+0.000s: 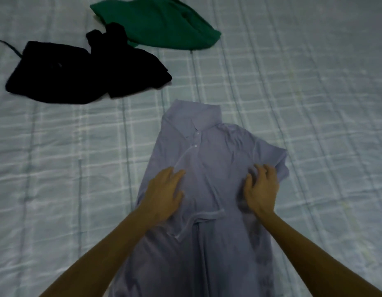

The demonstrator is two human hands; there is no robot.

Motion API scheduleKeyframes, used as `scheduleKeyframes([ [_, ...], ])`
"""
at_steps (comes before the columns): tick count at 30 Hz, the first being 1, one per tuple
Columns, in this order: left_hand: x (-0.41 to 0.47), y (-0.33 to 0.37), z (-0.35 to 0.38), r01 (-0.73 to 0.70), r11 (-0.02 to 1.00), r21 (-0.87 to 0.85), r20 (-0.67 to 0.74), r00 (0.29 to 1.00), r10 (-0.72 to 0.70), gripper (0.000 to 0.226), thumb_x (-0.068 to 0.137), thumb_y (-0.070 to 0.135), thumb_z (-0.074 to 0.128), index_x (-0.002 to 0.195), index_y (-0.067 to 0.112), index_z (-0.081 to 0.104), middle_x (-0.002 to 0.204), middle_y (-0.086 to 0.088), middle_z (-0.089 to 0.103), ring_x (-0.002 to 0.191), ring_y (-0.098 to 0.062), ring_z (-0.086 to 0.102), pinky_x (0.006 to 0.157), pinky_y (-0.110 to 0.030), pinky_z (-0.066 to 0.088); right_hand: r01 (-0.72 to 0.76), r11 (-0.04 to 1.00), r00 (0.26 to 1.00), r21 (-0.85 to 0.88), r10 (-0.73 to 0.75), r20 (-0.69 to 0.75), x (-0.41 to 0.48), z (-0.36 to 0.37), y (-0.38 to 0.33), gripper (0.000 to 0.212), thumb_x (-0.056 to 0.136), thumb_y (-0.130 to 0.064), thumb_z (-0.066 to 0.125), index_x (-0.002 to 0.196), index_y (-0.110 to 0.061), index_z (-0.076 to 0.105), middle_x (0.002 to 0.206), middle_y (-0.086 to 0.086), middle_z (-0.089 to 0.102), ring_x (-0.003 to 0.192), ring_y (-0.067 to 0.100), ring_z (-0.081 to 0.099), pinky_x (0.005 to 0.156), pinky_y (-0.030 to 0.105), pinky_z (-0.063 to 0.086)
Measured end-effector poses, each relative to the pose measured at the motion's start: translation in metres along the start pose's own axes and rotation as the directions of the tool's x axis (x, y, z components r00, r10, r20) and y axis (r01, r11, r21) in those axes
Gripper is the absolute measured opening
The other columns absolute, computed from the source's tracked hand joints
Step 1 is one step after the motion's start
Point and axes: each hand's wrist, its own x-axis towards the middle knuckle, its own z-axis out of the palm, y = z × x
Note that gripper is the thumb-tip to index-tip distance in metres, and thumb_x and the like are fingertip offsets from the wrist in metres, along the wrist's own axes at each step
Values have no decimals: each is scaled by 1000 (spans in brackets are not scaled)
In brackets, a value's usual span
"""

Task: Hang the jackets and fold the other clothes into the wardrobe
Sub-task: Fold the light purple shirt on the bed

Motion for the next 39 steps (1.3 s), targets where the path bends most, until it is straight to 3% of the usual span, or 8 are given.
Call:
scheduleKeyframes([
  [7,47,24,45,-2,934,357,136,990,-49,84,87,64,41,148,35,-10,156,-7,-20,143,-33,-13,111,-59,3,-532,793,814,296,575,-80,57,7,19,62,92,-31,52,144,-6,30,146,19,36,131,37,37,105,50,31],
  [11,59,19,65,43,914,404,155,981,-115,90,84,71,36,146,34,-17,154,-6,-27,141,-34,-21,108,-63,-7,-720,619,659,312,752,28,71,11,44,58,77,-37,55,129,-12,50,122,18,59,111,37,56,98,50,42],
  [17,61,23,61,55,906,419,197,969,-151,91,84,69,41,147,35,-14,154,-5,-27,142,-33,-20,108,-63,-8,-599,672,703,435,702,-116,65,-22,48,31,78,-39,60,86,-8,63,84,9,65,79,27,62,77,40,51],
  [20,57,26,55,66,958,278,91,991,-95,70,87,50,49,148,25,25,158,-11,9,144,-34,9,110,-60,2,-273,811,846,518,458,-272,42,-39,-5,19,87,-25,64,87,-6,60,78,5,58,71,9,51,65,22,38],
  [23,32,17,43,18,993,115,-248,969,11,39,80,29,44,107,10,65,110,-13,63,103,-33,59,96,-50,35,-27,884,987,467,-50,151,-4,-28,-69,13,85,-27,67,92,-18,62,76,-5,59,64,2,50,61,17,39],
  [27,-29,-15,31,44,995,88,-344,939,-11,32,81,24,44,97,5,65,92,-15,65,83,-33,59,78,-40,44,214,878,698,427,-443,562,-50,-3,-90,34,87,-40,64,110,-14,66,101,7,68,91,21,62,86,33,49],
  [35,-127,-21,50,249,967,56,-238,944,-229,45,79,31,47,115,7,56,106,-17,58,91,-36,58,78,-44,50,-59,948,917,312,-72,393,-123,-20,-20,33,85,-23,50,113,-16,66,107,8,67,97,26,62,87,30,45],
  [39,-188,-5,80,601,795,-84,-233,763,-602,75,80,28,64,145,11,30,144,-23,31,129,-40,33,101,-60,28,-113,986,934,125,62,353,-181,-32,36,45,80,-9,62,124,-7,55,120,18,54,106,35,54,93,39,43],
])
